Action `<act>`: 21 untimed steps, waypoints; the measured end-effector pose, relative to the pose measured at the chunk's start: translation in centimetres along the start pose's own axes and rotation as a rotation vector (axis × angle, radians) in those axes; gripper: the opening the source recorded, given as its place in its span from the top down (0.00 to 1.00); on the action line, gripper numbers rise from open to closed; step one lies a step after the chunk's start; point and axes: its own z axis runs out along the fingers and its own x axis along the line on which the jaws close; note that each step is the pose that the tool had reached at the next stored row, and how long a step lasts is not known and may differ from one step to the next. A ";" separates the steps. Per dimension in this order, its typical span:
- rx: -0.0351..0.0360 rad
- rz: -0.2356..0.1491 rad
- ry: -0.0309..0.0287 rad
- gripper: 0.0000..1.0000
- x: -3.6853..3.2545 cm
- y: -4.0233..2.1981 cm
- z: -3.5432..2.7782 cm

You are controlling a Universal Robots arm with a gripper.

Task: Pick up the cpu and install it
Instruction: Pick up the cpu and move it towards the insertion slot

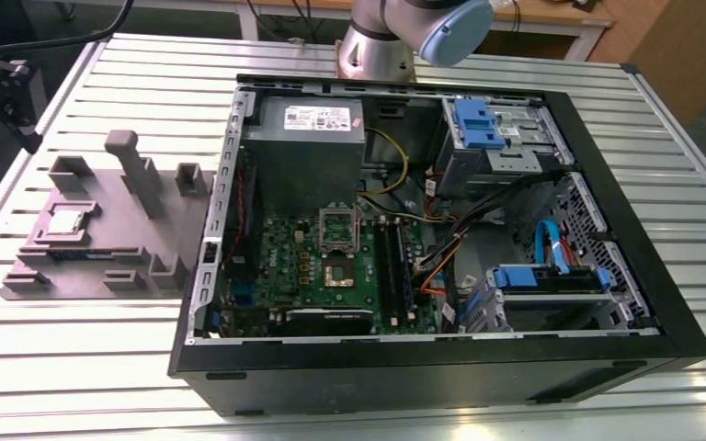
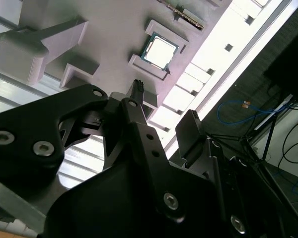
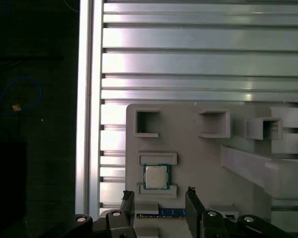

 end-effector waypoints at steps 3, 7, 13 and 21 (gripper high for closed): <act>0.0002 0.000 0.0000 0.47 0.00 0.00 0.00; 0.0002 0.000 0.0000 0.47 0.00 0.00 0.00; 0.0004 0.000 0.0000 0.40 0.00 0.00 0.00; 0.0003 0.000 -0.0001 0.40 0.00 0.00 0.12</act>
